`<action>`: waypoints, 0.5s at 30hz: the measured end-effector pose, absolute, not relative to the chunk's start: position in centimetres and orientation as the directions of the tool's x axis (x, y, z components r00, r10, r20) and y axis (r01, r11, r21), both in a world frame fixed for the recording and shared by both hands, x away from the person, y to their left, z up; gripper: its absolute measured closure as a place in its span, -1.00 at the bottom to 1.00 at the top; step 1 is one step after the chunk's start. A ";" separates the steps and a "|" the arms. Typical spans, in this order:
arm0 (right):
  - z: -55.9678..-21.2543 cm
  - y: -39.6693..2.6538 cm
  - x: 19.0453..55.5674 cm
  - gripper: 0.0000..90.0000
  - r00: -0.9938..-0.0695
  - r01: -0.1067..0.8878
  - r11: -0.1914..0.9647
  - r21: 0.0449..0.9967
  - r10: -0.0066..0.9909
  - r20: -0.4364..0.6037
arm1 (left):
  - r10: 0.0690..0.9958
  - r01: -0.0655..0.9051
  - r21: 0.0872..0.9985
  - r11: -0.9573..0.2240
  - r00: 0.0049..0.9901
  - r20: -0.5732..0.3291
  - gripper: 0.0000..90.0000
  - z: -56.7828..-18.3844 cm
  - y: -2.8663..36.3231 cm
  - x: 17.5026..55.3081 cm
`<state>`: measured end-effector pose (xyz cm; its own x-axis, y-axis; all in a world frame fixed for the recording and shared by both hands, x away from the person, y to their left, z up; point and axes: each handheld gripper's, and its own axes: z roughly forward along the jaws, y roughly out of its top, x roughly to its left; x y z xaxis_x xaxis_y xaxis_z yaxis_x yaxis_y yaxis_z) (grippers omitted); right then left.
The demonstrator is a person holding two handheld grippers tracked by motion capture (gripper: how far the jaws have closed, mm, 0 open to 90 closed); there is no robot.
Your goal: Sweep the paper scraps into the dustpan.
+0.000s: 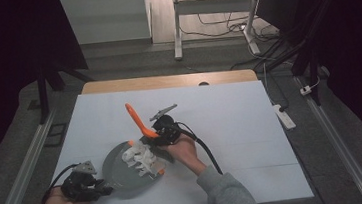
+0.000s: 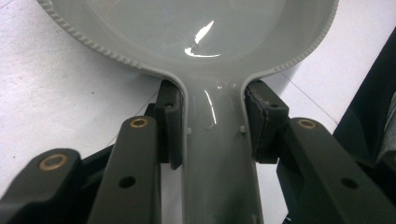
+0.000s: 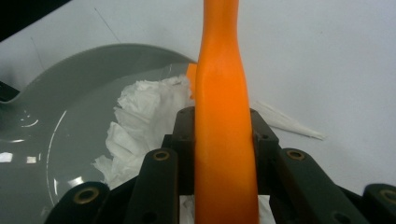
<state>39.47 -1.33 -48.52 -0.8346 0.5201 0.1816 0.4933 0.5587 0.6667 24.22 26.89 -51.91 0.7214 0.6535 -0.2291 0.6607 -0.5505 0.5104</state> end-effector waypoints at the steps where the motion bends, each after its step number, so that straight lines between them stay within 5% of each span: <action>1: -48.4 -1.5 39.5 0.57 -0.833 0.493 0.553 0.671 0.522 0.182 | 0.654 0.661 0.510 -0.551 0.721 -0.228 0.37 -51.9 26.9 24.2; 15: -45.6 -5.1 41.3 0.57 -0.772 0.496 0.432 0.753 0.616 0.155 | 0.653 0.657 0.509 -0.556 0.725 -0.221 0.37 -51.8 26.7 24.2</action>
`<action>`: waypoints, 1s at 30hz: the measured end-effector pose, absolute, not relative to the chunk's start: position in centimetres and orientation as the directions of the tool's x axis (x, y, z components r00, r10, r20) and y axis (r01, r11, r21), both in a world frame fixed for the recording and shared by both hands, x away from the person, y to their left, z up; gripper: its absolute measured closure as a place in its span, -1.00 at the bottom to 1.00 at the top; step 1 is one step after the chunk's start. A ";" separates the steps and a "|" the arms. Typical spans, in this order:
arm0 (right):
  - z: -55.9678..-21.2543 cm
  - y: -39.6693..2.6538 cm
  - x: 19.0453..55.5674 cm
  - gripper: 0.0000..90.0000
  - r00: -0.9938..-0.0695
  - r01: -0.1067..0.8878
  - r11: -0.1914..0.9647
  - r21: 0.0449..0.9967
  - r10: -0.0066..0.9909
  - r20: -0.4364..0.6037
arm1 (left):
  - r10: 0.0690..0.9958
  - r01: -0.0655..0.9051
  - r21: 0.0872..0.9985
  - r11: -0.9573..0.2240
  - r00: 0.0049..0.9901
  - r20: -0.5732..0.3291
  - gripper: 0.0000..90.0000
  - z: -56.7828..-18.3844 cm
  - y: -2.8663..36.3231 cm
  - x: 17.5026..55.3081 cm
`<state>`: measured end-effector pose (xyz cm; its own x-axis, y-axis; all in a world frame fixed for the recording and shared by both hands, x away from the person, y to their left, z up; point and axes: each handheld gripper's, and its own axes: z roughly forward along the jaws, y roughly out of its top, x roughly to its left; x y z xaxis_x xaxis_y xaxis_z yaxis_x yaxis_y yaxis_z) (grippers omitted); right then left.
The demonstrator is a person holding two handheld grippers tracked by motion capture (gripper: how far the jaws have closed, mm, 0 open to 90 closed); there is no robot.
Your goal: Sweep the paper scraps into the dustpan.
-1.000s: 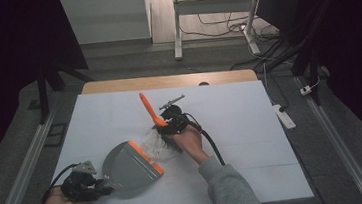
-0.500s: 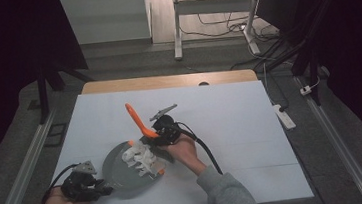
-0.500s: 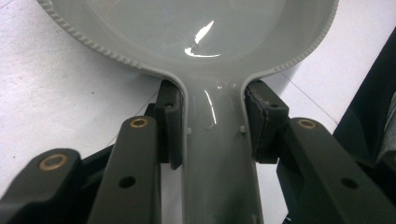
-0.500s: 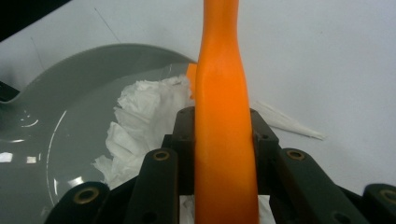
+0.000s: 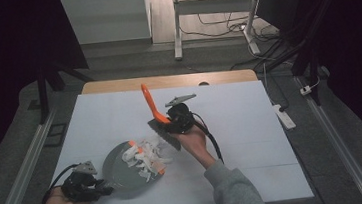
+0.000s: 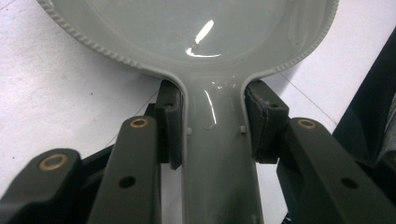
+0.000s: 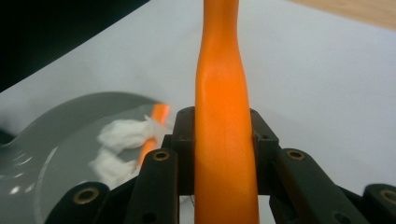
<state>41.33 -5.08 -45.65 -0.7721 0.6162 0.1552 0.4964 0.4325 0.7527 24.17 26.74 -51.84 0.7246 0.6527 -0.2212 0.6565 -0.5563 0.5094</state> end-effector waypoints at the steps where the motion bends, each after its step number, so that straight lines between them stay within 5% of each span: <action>1: -45.8 -5.1 41.7 0.57 -0.767 0.501 0.438 0.747 0.625 0.148 | 0.653 0.657 0.509 -0.556 0.724 -0.222 0.37 -51.8 26.7 24.2; 17: -48.8 -3.9 45.7 0.57 -0.706 0.560 0.503 0.658 0.705 0.062 | 0.652 0.657 0.510 -0.555 0.725 -0.224 0.37 -51.9 26.9 24.2; 30: -49.1 -0.8 42.7 0.57 -0.785 0.524 0.575 0.628 0.611 0.096 | 0.657 0.660 0.510 -0.551 0.720 -0.222 0.37 -51.8 26.8 24.2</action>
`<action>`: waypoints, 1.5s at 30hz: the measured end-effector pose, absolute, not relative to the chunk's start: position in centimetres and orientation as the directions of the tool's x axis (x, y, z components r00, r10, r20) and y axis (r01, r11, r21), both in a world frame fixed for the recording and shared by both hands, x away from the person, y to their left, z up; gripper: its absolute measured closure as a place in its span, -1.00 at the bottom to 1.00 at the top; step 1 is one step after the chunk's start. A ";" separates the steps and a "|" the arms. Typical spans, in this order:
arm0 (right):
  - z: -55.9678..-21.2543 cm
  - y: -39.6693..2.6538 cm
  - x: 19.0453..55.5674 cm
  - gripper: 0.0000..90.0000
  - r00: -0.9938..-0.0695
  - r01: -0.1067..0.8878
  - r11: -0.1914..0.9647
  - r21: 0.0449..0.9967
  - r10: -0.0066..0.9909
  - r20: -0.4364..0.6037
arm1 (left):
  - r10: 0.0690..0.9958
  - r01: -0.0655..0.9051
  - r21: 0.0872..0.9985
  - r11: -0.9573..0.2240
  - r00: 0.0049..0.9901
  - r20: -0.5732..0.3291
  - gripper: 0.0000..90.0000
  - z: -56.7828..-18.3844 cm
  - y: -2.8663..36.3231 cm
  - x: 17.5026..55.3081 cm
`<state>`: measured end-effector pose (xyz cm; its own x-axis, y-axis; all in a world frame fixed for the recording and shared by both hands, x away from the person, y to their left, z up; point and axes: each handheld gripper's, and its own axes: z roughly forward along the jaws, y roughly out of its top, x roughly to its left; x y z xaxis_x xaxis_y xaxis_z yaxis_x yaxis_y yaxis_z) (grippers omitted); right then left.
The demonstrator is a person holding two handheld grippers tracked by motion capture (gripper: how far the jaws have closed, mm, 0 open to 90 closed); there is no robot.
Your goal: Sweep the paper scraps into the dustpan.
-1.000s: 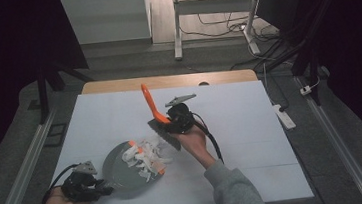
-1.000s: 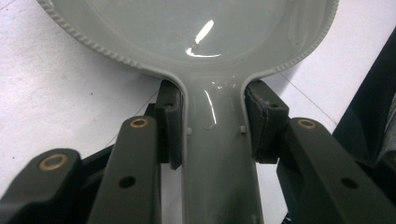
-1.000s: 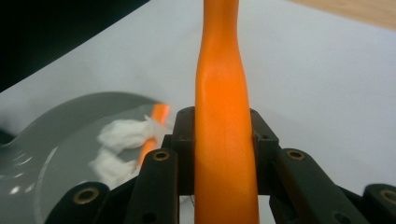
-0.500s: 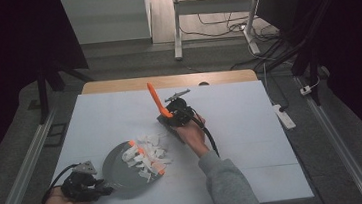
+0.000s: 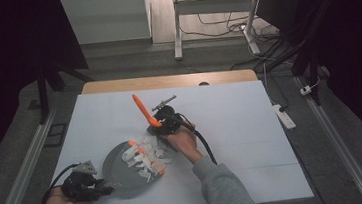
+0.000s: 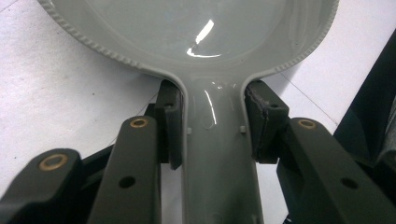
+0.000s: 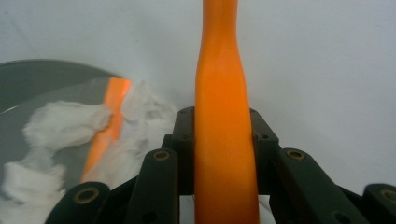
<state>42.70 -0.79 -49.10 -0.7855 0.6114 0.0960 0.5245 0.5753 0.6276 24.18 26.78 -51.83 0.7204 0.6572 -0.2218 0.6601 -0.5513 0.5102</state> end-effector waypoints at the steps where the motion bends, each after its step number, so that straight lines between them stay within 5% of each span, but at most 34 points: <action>1: -49.1 -0.6 42.4 0.57 -0.790 0.520 0.579 0.628 0.605 0.096 | 0.657 0.660 0.511 -0.551 0.720 -0.222 0.37 -51.8 26.8 24.2; 20: -48.4 1.5 38.0 0.57 -0.875 0.445 0.593 0.671 0.449 0.184 | 0.659 0.660 0.511 -0.551 0.719 -0.220 0.37 -51.8 26.7 24.2; 32: -45.2 -3.2 40.0 0.57 -0.805 0.448 0.463 0.765 0.581 0.120 | 0.661 0.661 0.510 -0.550 0.718 -0.218 0.37 -51.8 26.7 24.1; 45: -48.4 -2.0 41.7 0.57 -0.791 0.501 0.554 0.665 0.604 0.093 | 0.660 0.661 0.512 -0.549 0.718 -0.221 0.37 -51.9 26.8 24.2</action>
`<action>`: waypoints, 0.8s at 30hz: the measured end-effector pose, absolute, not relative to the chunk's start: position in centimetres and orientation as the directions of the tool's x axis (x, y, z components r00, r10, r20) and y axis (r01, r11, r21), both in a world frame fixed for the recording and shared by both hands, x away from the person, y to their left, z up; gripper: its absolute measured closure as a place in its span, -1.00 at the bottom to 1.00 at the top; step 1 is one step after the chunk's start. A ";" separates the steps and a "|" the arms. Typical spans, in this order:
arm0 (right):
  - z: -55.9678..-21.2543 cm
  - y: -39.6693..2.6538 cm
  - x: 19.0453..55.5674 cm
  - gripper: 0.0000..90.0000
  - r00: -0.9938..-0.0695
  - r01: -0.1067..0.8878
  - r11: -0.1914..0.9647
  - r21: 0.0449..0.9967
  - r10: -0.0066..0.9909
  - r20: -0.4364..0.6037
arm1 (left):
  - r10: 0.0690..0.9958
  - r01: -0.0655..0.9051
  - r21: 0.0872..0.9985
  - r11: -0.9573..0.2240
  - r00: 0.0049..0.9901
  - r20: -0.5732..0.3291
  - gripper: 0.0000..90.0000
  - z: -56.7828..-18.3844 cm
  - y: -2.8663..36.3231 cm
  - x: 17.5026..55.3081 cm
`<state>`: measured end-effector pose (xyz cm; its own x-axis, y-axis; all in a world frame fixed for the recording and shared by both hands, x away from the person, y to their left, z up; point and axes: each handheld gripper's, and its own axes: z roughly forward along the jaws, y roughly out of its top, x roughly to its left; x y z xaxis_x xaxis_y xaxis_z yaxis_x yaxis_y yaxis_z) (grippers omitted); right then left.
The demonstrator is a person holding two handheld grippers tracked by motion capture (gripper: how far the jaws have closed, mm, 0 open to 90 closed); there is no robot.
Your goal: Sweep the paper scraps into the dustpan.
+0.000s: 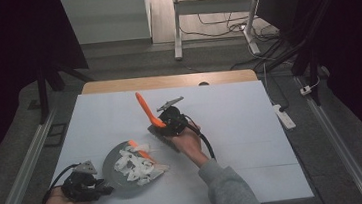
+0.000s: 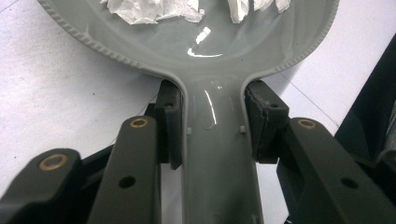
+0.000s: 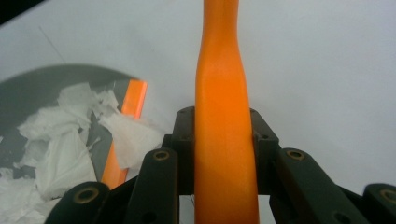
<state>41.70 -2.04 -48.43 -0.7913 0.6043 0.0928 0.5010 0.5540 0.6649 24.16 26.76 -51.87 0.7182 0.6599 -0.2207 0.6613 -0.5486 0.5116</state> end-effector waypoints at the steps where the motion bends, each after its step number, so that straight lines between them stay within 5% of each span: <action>1: -48.7 -1.6 41.6 0.56 -0.795 0.500 0.563 0.658 0.599 0.091 | 0.660 0.661 0.511 -0.549 0.718 -0.221 0.37 -51.9 26.8 24.2; 9: -49.3 1.3 39.7 0.57 -0.846 0.449 0.621 0.642 0.527 0.082 | 0.660 0.662 0.512 -0.547 0.717 -0.222 0.37 -51.9 26.7 24.2; 18: -48.1 2.8 37.2 0.57 -0.892 0.422 0.593 0.686 0.408 0.195 | 0.663 0.663 0.512 -0.546 0.716 -0.221 0.37 -51.9 26.7 24.1; 24: -45.8 0.5 37.9 0.57 -0.877 0.394 0.530 0.751 0.460 0.136 | 0.661 0.662 0.511 -0.549 0.718 -0.219 0.37 -51.9 26.7 24.2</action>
<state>37.92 0.54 -45.81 -0.8774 0.4602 0.1358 0.3941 0.5298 0.7510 24.15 26.69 -51.86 0.7177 0.6609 -0.2193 0.6615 -0.5489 0.5110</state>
